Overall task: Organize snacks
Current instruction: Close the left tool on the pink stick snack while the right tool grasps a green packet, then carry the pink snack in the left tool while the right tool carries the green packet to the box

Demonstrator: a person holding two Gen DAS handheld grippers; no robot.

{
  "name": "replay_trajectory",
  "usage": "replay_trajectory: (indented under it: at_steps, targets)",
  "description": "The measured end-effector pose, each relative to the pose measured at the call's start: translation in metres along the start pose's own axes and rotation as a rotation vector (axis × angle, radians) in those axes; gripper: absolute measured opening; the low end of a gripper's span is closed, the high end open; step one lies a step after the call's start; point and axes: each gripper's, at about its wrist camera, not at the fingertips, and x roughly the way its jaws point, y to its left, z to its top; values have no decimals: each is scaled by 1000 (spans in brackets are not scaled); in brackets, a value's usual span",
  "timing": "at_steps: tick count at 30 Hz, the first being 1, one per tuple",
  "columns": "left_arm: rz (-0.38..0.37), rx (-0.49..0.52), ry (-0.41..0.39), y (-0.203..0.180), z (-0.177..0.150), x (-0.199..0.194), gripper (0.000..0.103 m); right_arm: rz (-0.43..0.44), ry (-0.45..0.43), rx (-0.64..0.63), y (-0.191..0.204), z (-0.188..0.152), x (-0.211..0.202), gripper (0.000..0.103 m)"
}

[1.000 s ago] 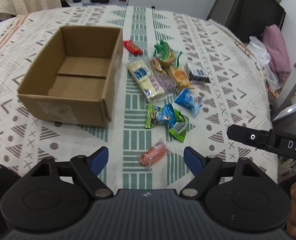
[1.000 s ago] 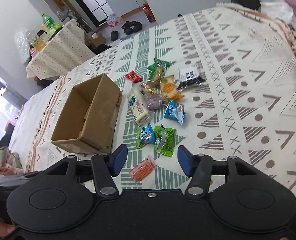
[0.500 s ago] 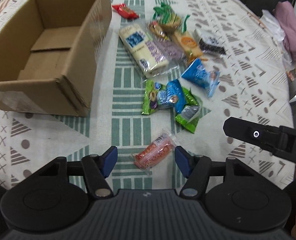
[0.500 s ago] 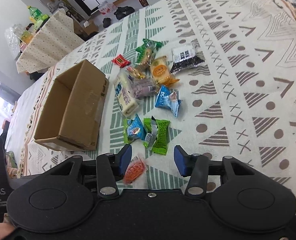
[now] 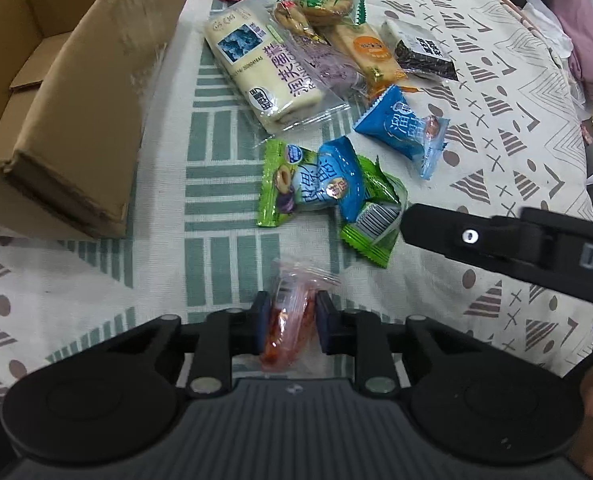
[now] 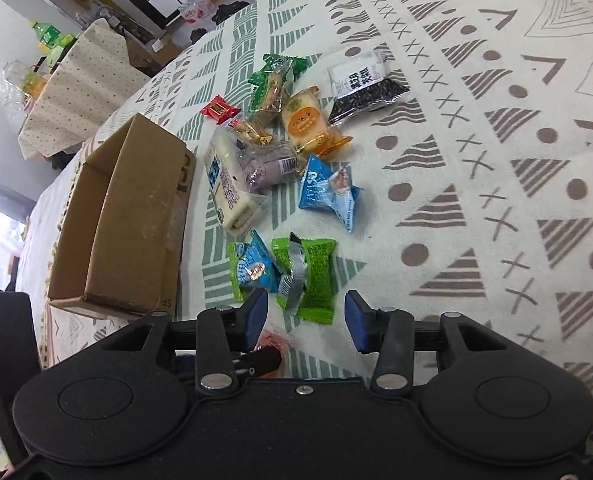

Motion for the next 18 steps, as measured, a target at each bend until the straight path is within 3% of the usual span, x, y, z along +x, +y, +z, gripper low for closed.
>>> replay_trajectory:
  at_steps: [9, 12, 14, 18]
  targets:
    - [35, -12, -10, 3, 3, 3, 23, -8, 12, -16, 4, 6, 24, 44]
    - [69, 13, -24, -4, 0, 5, 23, -26, 14, -33, 6, 5, 31, 39]
    - [78, 1, -31, -4, -1, 5, 21, -41, 28, -47, 8, 4, 37, 31]
    - [76, -29, -31, 0, 0, 2, 18, -42, 19, -72, 11, 0, 38, 26]
